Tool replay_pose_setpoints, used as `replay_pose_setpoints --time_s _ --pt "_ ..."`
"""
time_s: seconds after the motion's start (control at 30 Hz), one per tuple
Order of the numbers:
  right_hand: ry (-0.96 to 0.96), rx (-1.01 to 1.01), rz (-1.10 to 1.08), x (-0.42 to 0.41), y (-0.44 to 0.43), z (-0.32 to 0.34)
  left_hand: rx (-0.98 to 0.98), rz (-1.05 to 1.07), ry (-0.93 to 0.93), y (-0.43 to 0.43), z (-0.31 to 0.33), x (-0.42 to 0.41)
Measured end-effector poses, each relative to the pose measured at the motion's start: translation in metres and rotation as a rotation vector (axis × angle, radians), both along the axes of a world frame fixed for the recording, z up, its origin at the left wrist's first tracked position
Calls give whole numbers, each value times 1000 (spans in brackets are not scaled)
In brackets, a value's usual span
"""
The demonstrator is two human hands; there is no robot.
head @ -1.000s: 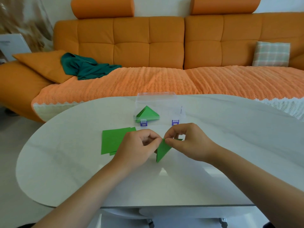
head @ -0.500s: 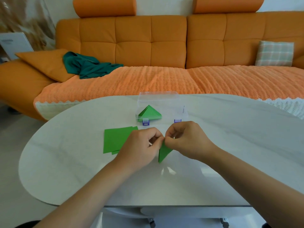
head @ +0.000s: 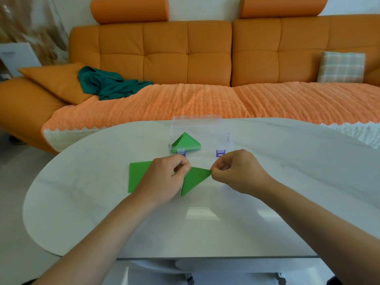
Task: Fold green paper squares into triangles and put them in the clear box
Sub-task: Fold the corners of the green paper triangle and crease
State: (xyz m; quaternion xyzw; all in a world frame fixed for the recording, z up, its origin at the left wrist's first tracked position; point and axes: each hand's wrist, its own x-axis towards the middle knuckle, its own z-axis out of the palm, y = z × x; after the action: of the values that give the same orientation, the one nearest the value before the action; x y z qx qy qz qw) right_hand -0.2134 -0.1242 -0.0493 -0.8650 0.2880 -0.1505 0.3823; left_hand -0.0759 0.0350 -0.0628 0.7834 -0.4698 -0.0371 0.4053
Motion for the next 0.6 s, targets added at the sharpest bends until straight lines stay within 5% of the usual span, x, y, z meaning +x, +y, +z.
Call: replay_pose_setpoints --time_s 0.23,0.43,0.6 --pt "131 -174 -45 -2 -9 -5 6 80 -64 0 0 2" --pt "-89 45 66 -3 -8 -3 -26 12 54 3 -2 0" --pt "-75 -24 140 1 -1 -2 -59 1 40 -2 -3 -4"
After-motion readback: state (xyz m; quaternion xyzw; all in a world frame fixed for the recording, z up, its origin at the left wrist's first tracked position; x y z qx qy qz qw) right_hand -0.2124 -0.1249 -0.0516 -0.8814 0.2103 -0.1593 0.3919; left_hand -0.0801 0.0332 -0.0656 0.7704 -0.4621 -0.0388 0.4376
